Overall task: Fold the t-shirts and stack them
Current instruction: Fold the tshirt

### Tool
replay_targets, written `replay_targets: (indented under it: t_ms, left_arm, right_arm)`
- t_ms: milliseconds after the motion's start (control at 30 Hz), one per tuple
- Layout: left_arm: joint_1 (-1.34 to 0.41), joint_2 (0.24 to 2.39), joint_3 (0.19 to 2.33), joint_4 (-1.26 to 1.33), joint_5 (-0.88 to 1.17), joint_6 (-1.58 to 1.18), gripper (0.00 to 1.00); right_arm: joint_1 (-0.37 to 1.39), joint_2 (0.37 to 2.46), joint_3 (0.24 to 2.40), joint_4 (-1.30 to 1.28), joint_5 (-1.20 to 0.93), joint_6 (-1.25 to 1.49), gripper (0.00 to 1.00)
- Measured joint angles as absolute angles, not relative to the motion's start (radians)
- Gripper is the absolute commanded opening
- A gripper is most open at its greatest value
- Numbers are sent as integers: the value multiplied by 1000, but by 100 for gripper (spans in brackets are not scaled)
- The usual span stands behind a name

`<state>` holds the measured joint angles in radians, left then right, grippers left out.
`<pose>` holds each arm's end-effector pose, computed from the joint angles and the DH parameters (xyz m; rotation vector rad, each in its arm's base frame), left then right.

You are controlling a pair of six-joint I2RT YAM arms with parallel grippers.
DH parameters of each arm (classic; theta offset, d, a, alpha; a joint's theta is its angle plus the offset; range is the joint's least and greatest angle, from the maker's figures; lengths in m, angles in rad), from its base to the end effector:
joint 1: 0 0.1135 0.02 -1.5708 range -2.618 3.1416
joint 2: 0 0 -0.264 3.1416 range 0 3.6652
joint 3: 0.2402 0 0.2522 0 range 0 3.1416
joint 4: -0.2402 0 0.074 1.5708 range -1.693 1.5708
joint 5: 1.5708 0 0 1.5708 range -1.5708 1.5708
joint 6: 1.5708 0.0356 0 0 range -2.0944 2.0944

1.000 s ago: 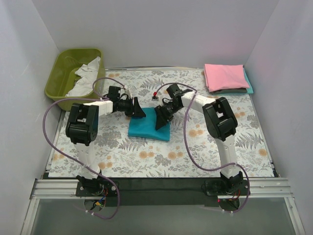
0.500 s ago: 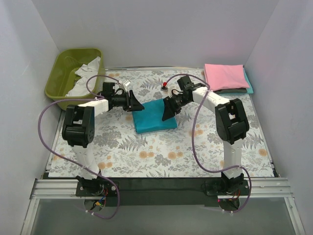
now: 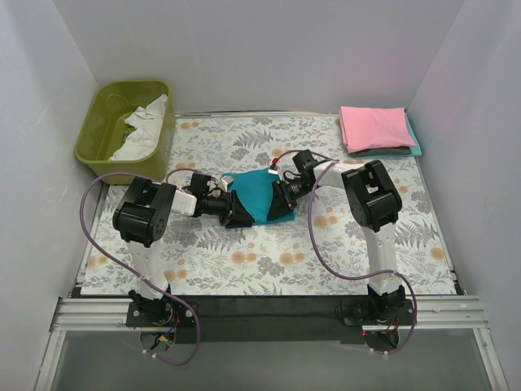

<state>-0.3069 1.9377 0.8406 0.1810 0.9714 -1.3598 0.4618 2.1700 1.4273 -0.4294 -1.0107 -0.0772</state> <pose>0.3125 -0.1299 0.0947 0.8426 -2.3149 1.4701 0.3679 0.2168 0.1244 -0.9597 2.3972 1.4927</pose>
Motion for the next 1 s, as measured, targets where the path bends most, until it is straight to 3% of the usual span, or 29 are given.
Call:
replay_targets:
  t_ms: [367, 567, 733, 1000]
  left_arm:
    - [-137, 1917, 838, 5, 1074, -1213, 32]
    - [-140, 1850, 973, 11, 1117, -1173, 32]
    - [-141, 1925, 1137, 137, 1095, -1214, 32]
    - [-134, 2213, 1293, 199, 988, -1240, 33]
  right_arm:
    - [395, 2131, 1341, -455, -1073, -86, 37]
    - [376, 2123, 1597, -447, -1074, -52, 36]
    - [360, 2249, 1843, -332, -1068, 29, 36]
    - [305, 2524, 1900, -236, -1084, 158, 34]
